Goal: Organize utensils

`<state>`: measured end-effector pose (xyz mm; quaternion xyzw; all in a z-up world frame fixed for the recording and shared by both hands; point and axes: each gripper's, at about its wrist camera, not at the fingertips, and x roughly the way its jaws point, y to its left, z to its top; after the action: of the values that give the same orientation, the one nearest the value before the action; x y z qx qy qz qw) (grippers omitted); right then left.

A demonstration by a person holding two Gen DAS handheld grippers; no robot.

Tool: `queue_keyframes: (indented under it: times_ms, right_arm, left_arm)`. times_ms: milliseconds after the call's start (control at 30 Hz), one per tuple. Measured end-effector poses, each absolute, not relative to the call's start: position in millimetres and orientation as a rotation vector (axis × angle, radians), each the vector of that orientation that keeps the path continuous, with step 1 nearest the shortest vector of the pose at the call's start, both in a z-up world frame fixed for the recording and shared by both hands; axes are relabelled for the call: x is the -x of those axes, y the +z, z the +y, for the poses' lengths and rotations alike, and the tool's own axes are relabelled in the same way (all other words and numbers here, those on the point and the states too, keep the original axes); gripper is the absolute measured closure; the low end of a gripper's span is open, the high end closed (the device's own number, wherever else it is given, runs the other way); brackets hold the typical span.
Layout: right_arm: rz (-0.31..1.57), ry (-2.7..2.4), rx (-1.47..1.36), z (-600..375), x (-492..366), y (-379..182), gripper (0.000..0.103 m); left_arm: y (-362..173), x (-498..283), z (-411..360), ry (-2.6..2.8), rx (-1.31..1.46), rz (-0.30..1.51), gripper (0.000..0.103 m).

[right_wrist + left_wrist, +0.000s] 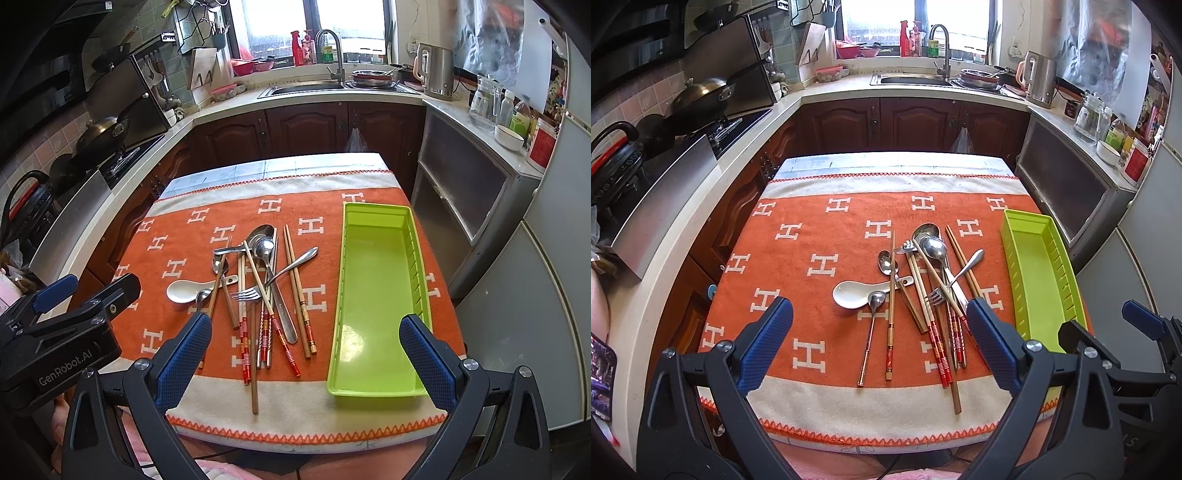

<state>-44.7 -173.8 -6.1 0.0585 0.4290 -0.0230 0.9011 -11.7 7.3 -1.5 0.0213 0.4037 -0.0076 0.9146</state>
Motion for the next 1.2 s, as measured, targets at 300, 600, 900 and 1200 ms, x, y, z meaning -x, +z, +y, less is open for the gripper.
queue_keyframes:
  times_ms: [300, 600, 900, 1200]
  right_arm:
    - [0.888, -0.047, -0.122, -173, 44, -6, 0.000]
    - [0.889, -0.047, -0.120, -172, 44, -7, 0.000]
    - [0.900, -0.051, -0.105, -161, 38, -13, 0.000]
    - [0.900, -0.073, -0.086, -165, 16, -11, 0.000]
  left_arm:
    - [-1, 12, 8, -0.017, -0.042, 0.829, 0.009]
    - [3, 12, 11, -0.019, -0.035, 0.831, 0.009]
    - [1, 0, 13, -0.026, -0.020, 0.856, 0.009]
    - [-8, -23, 26, -0.026, 0.022, 0.864, 0.009]
